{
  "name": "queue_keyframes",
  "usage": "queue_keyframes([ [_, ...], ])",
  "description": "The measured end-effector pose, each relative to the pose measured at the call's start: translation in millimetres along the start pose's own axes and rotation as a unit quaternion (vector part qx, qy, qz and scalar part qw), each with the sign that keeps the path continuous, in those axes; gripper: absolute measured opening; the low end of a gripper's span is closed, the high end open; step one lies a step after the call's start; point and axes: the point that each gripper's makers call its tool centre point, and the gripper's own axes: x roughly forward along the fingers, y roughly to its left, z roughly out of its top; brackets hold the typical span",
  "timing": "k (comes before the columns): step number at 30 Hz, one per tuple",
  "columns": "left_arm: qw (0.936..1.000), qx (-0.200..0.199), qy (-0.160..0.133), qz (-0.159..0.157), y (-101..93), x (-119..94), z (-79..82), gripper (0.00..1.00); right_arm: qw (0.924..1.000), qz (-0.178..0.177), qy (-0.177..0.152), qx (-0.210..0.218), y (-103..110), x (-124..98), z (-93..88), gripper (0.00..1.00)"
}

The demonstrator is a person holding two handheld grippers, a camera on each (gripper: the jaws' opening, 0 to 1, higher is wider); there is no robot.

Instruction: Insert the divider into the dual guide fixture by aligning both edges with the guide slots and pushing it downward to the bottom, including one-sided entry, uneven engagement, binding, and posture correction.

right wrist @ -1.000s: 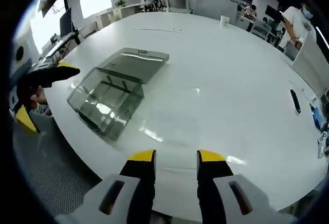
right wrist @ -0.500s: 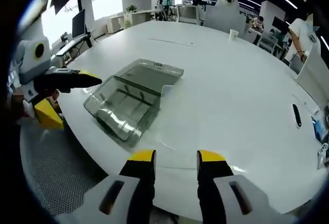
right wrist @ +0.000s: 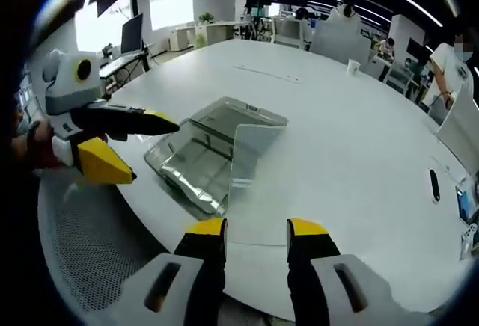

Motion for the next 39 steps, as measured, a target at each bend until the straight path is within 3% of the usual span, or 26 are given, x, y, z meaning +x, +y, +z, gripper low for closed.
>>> queue_keyframes([
  [10, 0.999, -0.038, -0.018, 0.011, 10.9, 0.0, 6.3, 0.55, 0.9998, 0.017, -0.009, -0.009, 13.8, -0.2, 3.4, 0.28],
  [15, 0.999, -0.042, -0.013, -0.003, 5.6, 0.7, 2.1, 0.5, 0.9996, 0.021, -0.018, -0.007, 20.9, -3.6, 8.3, 0.28],
  [29, 0.9909, -0.121, -0.051, -0.028, 9.7, -5.7, 15.4, 0.18, 0.9981, 0.043, -0.032, -0.03, 44.5, -4.5, 24.4, 0.28],
  [39, 0.9886, -0.132, -0.065, -0.034, 9.8, -6.8, 21.1, 0.06, 0.9965, 0.058, -0.041, -0.044, 53.8, -4.2, 33.3, 0.28],
])
